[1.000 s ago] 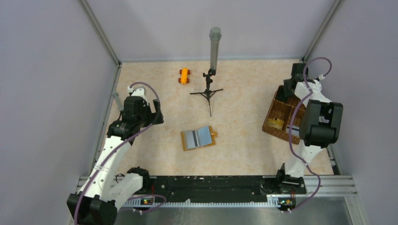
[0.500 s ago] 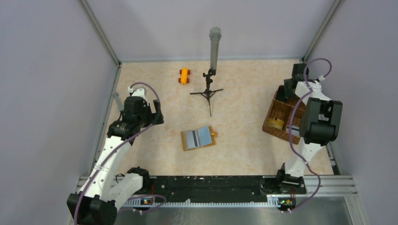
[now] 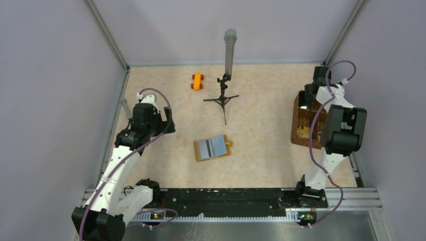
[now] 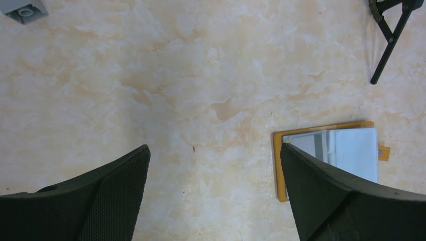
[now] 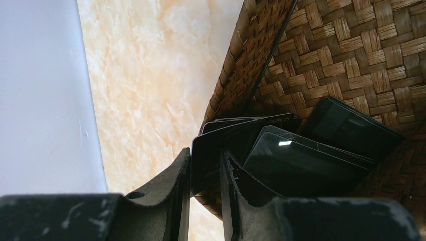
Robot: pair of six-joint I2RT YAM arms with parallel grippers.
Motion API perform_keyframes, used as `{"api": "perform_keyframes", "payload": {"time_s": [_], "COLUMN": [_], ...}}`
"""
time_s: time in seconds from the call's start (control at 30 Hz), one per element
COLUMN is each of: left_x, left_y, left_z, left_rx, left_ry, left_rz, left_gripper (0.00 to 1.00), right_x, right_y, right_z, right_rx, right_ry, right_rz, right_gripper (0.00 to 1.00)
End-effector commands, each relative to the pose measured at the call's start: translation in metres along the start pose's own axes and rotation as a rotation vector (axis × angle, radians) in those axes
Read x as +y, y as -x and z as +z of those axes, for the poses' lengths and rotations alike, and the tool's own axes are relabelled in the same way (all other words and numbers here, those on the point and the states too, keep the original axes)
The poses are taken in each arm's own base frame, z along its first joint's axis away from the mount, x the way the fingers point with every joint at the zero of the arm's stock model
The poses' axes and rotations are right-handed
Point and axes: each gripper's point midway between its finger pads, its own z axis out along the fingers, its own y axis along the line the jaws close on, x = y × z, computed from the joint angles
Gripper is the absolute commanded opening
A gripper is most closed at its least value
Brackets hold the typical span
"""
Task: Put the credit cards into the card holder
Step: Pick up the credit card from the storage box.
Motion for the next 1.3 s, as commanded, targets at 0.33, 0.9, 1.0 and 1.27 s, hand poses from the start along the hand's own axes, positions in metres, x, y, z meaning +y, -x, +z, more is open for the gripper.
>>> {"api": "perform_keyframes", "payload": {"time_s": [0.33,0.9,1.0,1.27], "left_x": [-0.004,-0.005,-0.005,-0.006], "left_y": [0.006,0.007,0.007,0.007], "left_z": [-0.003,-0.005,-0.005,-0.005], "left_rx": [-0.042,-0.048,-0.05,-0.049], "left_ry": [-0.024,-0.033,-0.035,-0.039], "left_rz": [0.014,0.013,0.013,0.014], "left_gripper": [0.99,0.99,0.99,0.99], "right_x": [0.035,0.036,0.037,0.037], "right_y": [0.038,0.034,0.041,0.048], "right_z": [-0.043,-0.051,-0.06,-0.073], "right_rx": [-0.07,-0.046,-0.069,-0.088], "right_ry": [0.107,0.131,0.139,0.151], "right_rz": [0.003,-0.006,-0.006,-0.024], "right_gripper": [0.11,0.0,0.01,0.0]}}
